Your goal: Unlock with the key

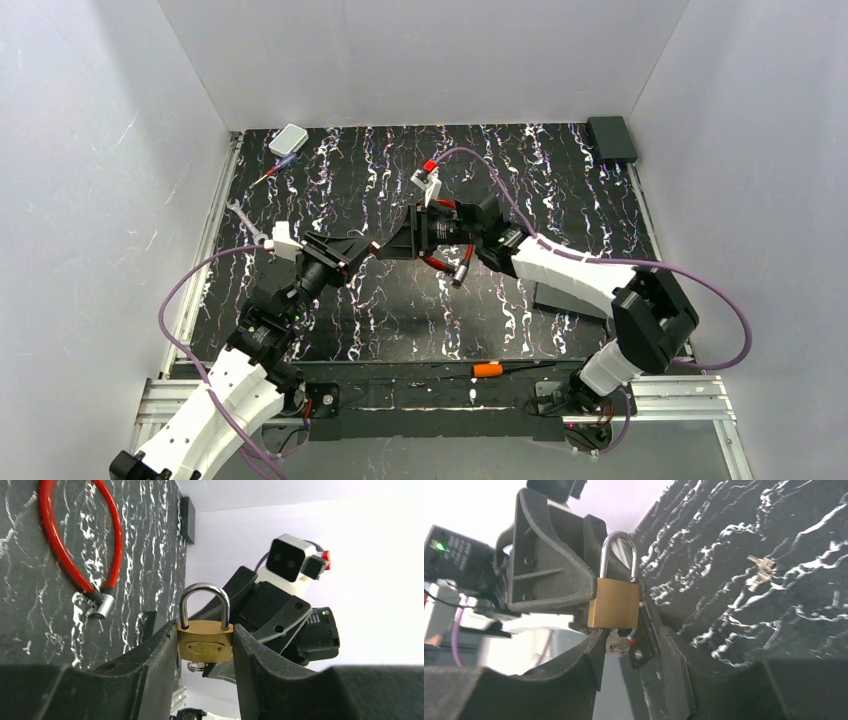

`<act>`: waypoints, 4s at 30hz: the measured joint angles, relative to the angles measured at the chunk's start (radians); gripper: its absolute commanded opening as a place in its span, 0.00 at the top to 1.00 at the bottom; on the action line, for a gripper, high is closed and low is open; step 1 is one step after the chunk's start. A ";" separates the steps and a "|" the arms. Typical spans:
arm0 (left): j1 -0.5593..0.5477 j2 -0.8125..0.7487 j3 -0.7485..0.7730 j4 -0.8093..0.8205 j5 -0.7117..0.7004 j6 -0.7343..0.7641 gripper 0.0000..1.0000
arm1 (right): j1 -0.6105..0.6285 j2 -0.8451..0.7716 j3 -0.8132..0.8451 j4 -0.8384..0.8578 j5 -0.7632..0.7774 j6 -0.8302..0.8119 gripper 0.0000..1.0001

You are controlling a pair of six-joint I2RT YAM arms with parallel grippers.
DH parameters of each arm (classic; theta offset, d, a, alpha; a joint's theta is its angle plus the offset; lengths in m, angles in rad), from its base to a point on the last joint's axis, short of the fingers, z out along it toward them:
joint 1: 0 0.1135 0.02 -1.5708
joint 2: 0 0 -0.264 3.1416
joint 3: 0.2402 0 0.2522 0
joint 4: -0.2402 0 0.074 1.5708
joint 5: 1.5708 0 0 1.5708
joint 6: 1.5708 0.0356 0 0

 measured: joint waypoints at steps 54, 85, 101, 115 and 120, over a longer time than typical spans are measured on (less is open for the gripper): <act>-0.022 0.003 -0.029 0.008 0.065 -0.083 1.00 | 0.288 -0.126 0.104 -0.352 0.684 -0.542 0.77; -0.022 -0.173 -0.047 -0.176 -0.026 -0.045 0.57 | 0.294 -0.219 -0.024 -0.264 0.511 -0.498 0.99; -0.022 -0.098 -0.038 -0.148 -0.023 -0.036 0.71 | 0.293 -0.189 -0.037 -0.224 0.467 -0.479 0.99; -0.020 -0.033 0.047 -0.365 -0.034 0.034 0.81 | 0.296 -0.126 -0.029 -0.253 0.464 -0.515 0.99; -0.020 -0.031 0.048 -0.396 -0.028 0.037 0.78 | 0.301 -0.117 -0.028 -0.268 0.466 -0.542 0.99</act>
